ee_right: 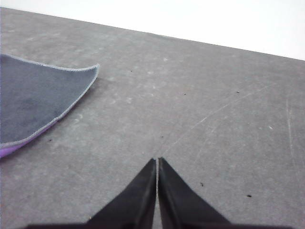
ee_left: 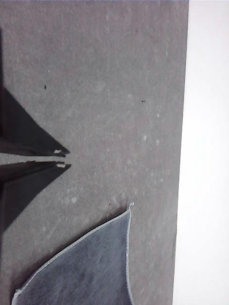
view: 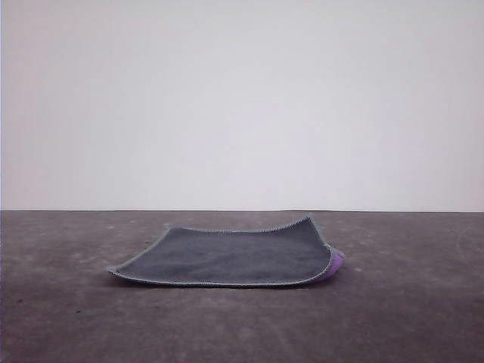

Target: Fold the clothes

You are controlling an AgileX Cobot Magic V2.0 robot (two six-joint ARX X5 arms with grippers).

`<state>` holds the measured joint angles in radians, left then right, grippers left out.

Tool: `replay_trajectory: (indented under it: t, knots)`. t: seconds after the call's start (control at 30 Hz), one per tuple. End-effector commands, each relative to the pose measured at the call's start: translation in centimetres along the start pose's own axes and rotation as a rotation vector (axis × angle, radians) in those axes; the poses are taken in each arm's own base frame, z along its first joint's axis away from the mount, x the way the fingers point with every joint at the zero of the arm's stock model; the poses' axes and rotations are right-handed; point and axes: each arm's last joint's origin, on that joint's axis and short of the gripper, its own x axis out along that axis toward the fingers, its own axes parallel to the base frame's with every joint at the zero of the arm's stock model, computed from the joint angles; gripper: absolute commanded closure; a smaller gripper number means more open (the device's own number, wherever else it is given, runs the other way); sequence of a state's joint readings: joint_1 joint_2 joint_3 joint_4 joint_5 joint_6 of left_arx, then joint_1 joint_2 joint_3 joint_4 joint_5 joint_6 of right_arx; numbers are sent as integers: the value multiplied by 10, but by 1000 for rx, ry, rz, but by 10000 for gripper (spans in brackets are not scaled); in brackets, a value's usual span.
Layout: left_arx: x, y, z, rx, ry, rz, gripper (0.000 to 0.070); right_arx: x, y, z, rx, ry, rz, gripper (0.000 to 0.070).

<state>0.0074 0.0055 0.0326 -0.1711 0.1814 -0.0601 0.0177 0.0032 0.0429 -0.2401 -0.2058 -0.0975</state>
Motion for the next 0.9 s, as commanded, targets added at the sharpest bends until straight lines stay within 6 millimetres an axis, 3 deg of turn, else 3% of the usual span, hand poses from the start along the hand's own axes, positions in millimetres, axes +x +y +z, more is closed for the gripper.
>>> replay_trajectory:
  t: [0.0,0.87]
  knots:
    - [2,1,-7,2,23,4,699,1,0,-2,9,0,-4,700]
    - [2,1,-2,10,-23,1,699,0,-1,8,45,-102,7,700]
